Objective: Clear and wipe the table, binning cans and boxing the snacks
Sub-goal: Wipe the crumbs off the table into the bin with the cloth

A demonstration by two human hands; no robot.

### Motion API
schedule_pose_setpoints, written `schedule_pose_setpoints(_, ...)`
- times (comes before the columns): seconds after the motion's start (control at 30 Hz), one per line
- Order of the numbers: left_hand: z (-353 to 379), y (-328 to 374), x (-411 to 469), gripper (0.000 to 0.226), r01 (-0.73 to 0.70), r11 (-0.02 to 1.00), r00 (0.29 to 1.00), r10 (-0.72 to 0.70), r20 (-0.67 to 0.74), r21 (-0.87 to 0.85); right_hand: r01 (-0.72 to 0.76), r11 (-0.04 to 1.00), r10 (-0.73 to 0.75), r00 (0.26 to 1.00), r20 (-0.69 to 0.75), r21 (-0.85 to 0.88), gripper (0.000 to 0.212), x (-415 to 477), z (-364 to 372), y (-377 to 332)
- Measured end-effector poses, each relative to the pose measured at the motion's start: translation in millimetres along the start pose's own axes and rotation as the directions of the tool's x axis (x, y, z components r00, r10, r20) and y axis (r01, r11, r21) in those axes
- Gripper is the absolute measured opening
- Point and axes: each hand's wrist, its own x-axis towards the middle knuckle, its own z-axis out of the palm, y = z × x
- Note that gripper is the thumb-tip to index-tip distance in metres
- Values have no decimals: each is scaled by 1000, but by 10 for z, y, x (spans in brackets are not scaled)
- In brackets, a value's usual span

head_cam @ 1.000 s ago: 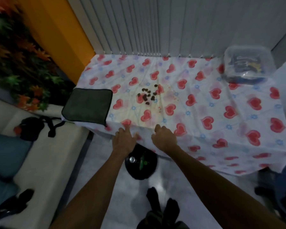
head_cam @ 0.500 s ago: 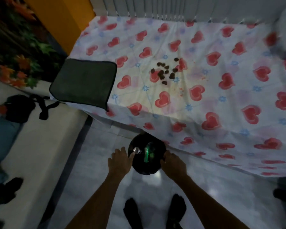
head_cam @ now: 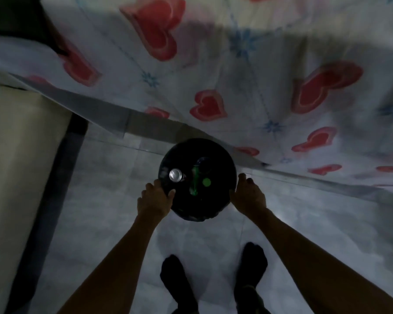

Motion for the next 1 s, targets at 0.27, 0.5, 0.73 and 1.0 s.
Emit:
schedule_pose_setpoints(0.27,423,-8,489,61,59,970,996,-74,-55,-235,9,995,-1,997,-80,101,39,324,397,44)
schedule_pose_setpoints(0.5,410,-173,393,37,44,966,996,-64,-69,-253,-10,989,23,996,-84,146,25,218,344,-14)
schedule_pose_setpoints(0.73,-149,-335,-199,36,130,949,991,-129,25,-288,17,994,-12,999,-48,105,28,-401,-50,-226)
schedule_pose_setpoints(1.0,-1008,-637,-1044,47,95,961,989,-120,-82,-261,19,996,-18,1000,-10,88,28,-1334,-607,-569)
